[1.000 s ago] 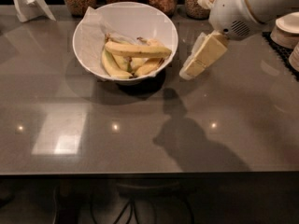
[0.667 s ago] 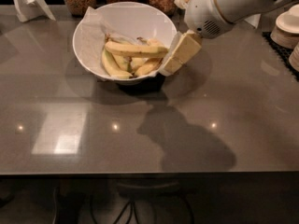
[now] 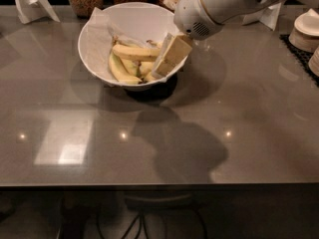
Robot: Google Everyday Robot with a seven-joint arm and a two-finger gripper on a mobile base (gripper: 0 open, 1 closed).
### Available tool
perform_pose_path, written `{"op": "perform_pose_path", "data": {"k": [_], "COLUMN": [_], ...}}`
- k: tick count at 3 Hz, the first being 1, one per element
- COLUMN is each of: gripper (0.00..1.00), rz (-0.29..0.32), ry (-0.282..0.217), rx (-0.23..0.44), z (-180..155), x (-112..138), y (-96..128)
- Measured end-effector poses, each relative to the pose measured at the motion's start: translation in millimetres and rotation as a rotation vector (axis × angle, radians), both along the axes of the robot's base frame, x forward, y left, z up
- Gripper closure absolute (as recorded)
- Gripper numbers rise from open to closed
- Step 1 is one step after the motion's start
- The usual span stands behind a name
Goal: Pick banana from white bowl
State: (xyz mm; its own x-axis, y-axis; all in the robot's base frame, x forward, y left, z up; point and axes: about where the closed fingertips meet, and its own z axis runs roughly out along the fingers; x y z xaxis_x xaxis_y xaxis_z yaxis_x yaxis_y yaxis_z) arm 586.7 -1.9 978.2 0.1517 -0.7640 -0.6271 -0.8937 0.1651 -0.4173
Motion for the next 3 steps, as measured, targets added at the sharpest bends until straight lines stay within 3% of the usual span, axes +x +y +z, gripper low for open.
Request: {"op": "perform_pose_path", "data": {"k": [2, 3], "gripper": [0.00, 0.19], "rz": [0.033, 0.041], "ry": [-0.048, -0.054], "rx": [-0.063, -0.109], "z": [-16, -32], "x": [19, 33], "y": [6, 5]}}
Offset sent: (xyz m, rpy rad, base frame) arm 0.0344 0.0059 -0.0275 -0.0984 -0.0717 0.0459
